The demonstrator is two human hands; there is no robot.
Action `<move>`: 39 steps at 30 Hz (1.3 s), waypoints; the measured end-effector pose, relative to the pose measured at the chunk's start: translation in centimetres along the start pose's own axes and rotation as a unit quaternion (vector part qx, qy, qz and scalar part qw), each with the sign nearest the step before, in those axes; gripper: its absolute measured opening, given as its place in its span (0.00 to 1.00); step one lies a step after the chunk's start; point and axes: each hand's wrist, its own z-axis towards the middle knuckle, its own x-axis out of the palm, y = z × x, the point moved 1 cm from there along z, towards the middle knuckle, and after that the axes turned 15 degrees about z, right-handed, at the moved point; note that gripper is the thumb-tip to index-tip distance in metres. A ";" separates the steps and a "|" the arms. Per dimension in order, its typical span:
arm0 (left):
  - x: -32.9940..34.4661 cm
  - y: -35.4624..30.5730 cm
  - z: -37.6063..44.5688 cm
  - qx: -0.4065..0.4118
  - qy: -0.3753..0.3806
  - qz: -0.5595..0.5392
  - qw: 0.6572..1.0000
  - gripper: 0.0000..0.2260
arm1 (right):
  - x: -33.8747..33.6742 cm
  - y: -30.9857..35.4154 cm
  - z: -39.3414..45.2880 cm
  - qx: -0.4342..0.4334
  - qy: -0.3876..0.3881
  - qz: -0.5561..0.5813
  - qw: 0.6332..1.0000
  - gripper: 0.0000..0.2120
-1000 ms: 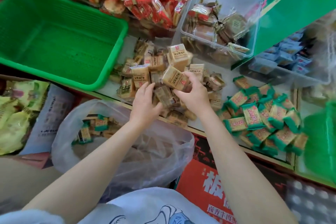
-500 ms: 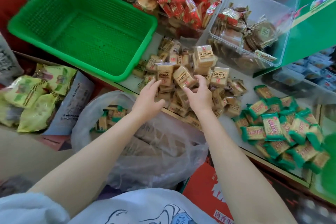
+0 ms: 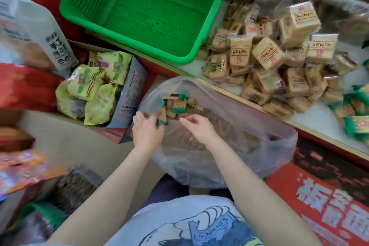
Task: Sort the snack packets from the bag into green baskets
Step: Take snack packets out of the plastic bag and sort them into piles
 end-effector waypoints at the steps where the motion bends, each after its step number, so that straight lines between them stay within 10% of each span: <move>1: 0.1 0.4 0.9 0.008 -0.001 0.023 1.000 0.19 | 1.6 -0.9 1.1 0.017 0.010 0.023 1.000 0.15; 22: 2.2 4.1 5.4 0.026 0.203 -0.340 0.918 0.23 | 9.2 -7.3 8.8 0.110 -0.037 0.240 0.964 0.16; 30: -1.6 0.7 1.1 0.163 0.227 -0.126 0.952 0.25 | 1.6 -5.3 2.0 0.126 0.019 0.232 0.964 0.10; 34: -4.6 -3.4 -2.9 0.254 0.023 0.144 0.956 0.31 | -3.6 -3.7 -2.8 0.130 0.003 0.303 0.944 0.11; 39: -7.6 -12.1 -8.1 0.370 0.105 -0.202 0.901 0.19 | -11.7 -3.0 -9.9 0.109 0.093 0.412 0.900 0.13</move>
